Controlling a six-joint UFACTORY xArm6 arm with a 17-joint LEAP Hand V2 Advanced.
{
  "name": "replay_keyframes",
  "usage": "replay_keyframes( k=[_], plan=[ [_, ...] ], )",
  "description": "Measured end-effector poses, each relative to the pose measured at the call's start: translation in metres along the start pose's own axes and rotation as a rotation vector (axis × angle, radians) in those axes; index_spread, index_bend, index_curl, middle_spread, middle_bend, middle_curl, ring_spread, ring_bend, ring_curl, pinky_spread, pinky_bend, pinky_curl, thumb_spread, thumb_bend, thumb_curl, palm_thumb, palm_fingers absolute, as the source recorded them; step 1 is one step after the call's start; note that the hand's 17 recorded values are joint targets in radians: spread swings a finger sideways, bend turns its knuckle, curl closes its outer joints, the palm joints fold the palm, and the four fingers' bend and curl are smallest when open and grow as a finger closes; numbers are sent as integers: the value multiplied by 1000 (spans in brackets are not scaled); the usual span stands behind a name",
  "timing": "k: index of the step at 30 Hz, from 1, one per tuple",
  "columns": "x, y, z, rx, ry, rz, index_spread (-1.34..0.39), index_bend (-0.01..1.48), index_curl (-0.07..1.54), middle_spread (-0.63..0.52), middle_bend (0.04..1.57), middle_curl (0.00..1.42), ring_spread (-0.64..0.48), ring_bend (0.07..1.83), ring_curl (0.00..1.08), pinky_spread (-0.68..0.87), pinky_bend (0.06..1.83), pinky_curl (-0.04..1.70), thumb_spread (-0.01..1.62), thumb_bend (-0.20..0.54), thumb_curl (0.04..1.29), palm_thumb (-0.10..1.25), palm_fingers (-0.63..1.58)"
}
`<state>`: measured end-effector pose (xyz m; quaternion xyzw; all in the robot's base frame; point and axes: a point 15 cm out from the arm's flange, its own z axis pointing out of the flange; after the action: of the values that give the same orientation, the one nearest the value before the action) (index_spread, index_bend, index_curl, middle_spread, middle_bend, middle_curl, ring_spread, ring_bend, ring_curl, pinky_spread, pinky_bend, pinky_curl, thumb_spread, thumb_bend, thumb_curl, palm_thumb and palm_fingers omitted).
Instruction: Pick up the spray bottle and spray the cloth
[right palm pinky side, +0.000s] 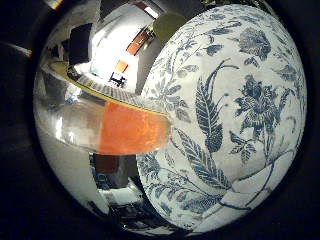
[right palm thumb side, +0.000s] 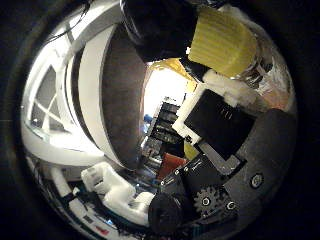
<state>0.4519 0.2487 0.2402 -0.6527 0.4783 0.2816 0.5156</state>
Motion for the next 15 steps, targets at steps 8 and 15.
replay_keyframes(
  k=[8, 15],
  plan=[
    [0, 14, 5, -66, 22, -31, -233, 881, 703, -52, 1279, 544, -171, 1349, 541, -290, 1070, 977, 820, -28, 711, 931, 1125],
    [-1, 20, 6, -103, 37, -38, -256, 561, 741, -61, 1147, 536, -165, 1280, 544, -332, 1112, 891, 692, -30, 717, 919, 964]
  ],
)
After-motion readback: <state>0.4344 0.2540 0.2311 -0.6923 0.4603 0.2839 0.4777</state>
